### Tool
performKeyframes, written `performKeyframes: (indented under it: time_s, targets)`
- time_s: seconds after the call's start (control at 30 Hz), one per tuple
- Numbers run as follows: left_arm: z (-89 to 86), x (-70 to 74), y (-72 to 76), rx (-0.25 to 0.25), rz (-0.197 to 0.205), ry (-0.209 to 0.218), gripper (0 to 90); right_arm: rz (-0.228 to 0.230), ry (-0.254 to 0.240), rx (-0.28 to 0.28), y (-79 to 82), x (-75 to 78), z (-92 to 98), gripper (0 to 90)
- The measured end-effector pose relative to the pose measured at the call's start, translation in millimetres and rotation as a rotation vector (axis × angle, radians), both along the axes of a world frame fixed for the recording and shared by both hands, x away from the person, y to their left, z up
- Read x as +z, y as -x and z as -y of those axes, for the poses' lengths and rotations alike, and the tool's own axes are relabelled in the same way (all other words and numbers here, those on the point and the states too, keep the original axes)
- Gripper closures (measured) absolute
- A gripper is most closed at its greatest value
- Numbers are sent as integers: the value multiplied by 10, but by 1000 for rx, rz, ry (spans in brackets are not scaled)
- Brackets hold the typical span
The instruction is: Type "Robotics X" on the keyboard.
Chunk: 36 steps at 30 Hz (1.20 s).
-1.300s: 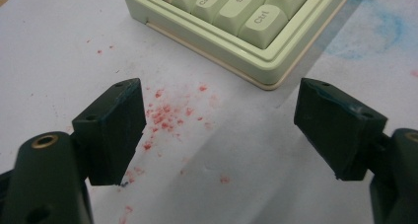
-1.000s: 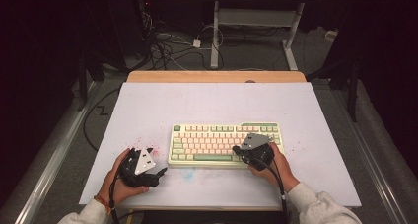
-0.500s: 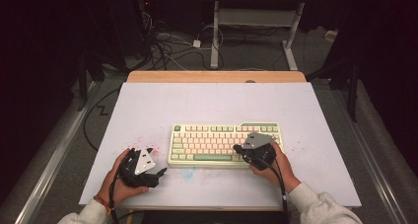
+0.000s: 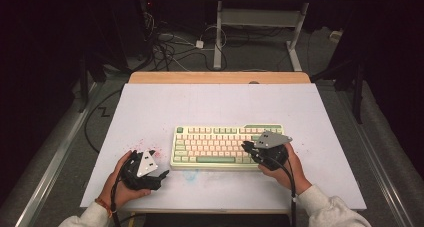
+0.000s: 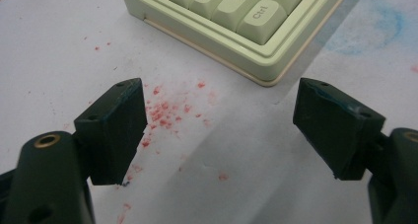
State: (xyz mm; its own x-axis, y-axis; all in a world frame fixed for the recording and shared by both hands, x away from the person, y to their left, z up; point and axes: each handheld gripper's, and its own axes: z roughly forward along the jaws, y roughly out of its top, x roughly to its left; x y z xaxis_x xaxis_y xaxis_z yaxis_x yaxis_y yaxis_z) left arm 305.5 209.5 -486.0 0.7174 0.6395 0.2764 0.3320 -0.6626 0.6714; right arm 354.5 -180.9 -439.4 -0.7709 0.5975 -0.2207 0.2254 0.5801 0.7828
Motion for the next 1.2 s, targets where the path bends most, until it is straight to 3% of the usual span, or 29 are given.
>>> performKeyframes:
  time_s: [0.43,0.63,1.0,1.2]
  targets:
    - [3,-1,1,-1,-2,-2,201,42,-35,-15,72,62,127,636]
    - [5,-3,1,-1,-2,-2,202,59,-39,-11,106,78,169,619]
    - [1,6,7,-1,0,0,203,50,-34,-34,86,61,285,638]
    - [1,6,7,-1,0,0,203,41,-26,-34,81,52,321,762]
